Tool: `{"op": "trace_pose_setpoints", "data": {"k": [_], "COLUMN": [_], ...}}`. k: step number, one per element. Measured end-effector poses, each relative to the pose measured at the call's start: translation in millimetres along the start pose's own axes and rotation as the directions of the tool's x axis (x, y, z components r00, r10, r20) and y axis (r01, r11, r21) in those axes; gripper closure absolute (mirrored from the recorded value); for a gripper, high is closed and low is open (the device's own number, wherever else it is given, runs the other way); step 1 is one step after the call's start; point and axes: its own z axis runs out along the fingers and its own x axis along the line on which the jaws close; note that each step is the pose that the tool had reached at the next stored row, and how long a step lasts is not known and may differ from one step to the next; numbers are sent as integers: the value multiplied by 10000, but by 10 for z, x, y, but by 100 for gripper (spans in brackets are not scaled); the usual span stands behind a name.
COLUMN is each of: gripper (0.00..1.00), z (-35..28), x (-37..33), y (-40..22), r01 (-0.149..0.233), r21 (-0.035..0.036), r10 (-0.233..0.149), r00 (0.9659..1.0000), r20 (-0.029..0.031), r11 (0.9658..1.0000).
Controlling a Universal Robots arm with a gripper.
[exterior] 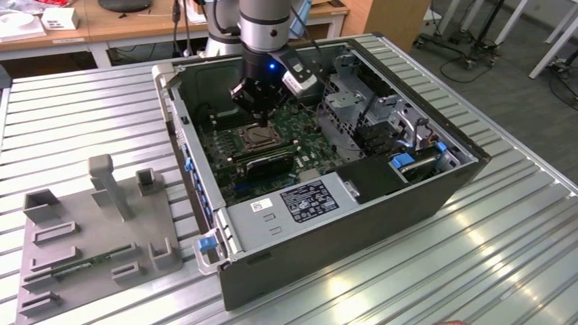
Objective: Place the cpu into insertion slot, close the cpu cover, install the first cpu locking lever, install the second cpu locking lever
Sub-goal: 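Install the second cpu locking lever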
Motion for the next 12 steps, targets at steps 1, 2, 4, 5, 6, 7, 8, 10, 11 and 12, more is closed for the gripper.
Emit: {"op": "trace_pose_setpoints", "data": {"k": [1,2,4,5,6,7,8,10,11,12], "gripper": [89,89,89,89,89,89,89,89,89,89], "z": [0,0,-1,-1,-1,-2,-1,-1,0,1], "x": [-1,-2,-5,-6,-7,-8,-6,2,8,16], "y": [-17,-38,-82,-102,-120,-135,-142,-143,-144,-145], "r01": [0,0,0,0,0,1,0,-1,0,1], "r21": [0,0,0,1,0,0,-1,-1,-3,-3], "r10": [0,0,0,0,0,-1,0,1,0,-1], "r00": [10000,10000,10000,10000,10000,10000,10000,10000,10000,10000], "r20": [0,0,0,0,0,0,1,19,34,50], "r11": [10000,10000,10000,10000,10000,10000,10000,10000,10000,10000]}}
